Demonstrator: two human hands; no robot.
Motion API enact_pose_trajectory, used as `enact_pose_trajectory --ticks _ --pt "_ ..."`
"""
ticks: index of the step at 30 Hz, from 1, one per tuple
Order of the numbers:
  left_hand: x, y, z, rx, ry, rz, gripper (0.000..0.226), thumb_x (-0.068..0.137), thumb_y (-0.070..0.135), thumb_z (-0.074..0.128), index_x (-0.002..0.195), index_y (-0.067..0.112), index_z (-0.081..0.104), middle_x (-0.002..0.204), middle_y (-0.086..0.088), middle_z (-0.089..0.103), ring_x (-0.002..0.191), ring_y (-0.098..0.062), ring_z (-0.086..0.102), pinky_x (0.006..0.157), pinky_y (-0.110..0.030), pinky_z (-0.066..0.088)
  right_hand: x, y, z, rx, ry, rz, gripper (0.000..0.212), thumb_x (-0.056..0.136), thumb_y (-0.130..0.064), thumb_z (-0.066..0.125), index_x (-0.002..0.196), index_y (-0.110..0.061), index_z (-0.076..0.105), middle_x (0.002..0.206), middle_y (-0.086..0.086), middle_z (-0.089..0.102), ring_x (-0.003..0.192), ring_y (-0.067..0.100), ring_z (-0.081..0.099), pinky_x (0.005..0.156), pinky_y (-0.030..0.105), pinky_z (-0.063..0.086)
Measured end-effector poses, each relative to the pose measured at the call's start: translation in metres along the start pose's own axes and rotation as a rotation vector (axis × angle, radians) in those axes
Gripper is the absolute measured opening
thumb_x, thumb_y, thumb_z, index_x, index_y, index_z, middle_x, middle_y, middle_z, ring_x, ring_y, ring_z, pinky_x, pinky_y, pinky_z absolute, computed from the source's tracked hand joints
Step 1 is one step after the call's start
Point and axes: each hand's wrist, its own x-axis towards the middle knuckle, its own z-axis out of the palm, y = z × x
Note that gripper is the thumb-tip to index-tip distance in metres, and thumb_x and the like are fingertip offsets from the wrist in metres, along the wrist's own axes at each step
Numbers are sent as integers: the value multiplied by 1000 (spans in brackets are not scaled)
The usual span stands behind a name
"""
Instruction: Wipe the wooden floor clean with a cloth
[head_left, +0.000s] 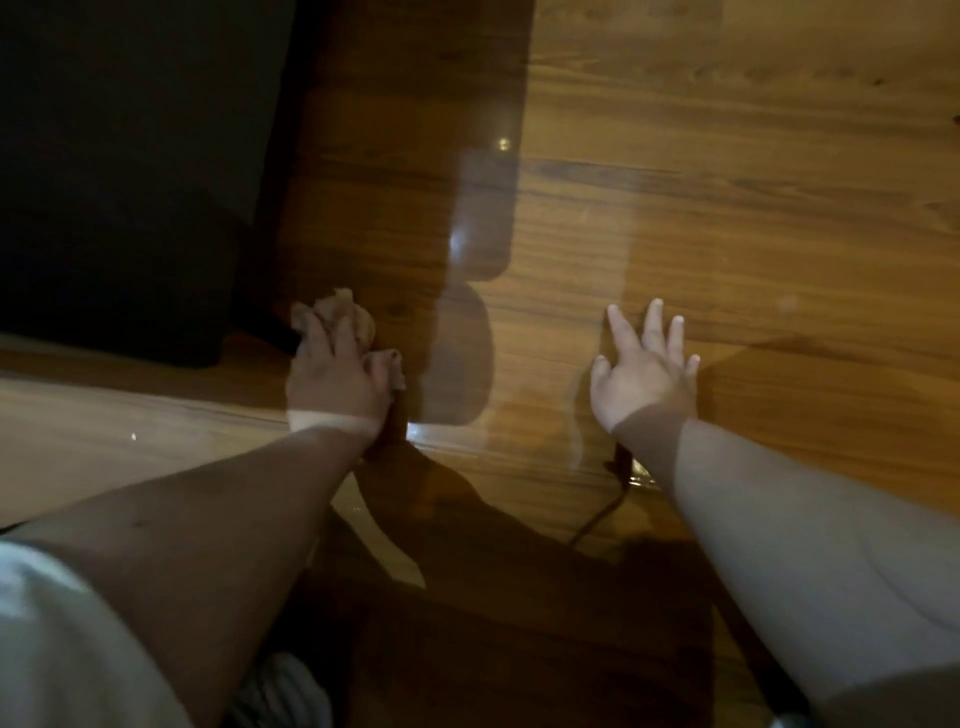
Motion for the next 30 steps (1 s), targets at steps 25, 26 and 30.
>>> enact_pose_trajectory --ticks 25,26,30 --pt "34 94 12 -67 -131 831 52 100 27 39 150 28 24 161 -6 4 148 -24 0 114 -30 -11 82 -18 -15 16 183 -34 55 99 -39 35 151 -42 16 163 -2 -4 149 21 -8 117 47 -4" --pt "50 89 9 -153 -108 734 52 99 20 43 149 21 29 160 -12 6 147 -30 2 115 -29 -7 87 -20 -16 5 156 -30 56 99 -40 33 151 -44 13 162 -3 -7 149 22 -9 117 47 -4" --pt "119 54 -10 -47 109 -41 57 100 28 34 152 13 18 158 -21 7 145 -38 5 118 -47 8 92 -29 -11 -7 110 2 56 99 -43 30 150 -46 7 161 -2 -14 148 24 -15 116 49 -7"
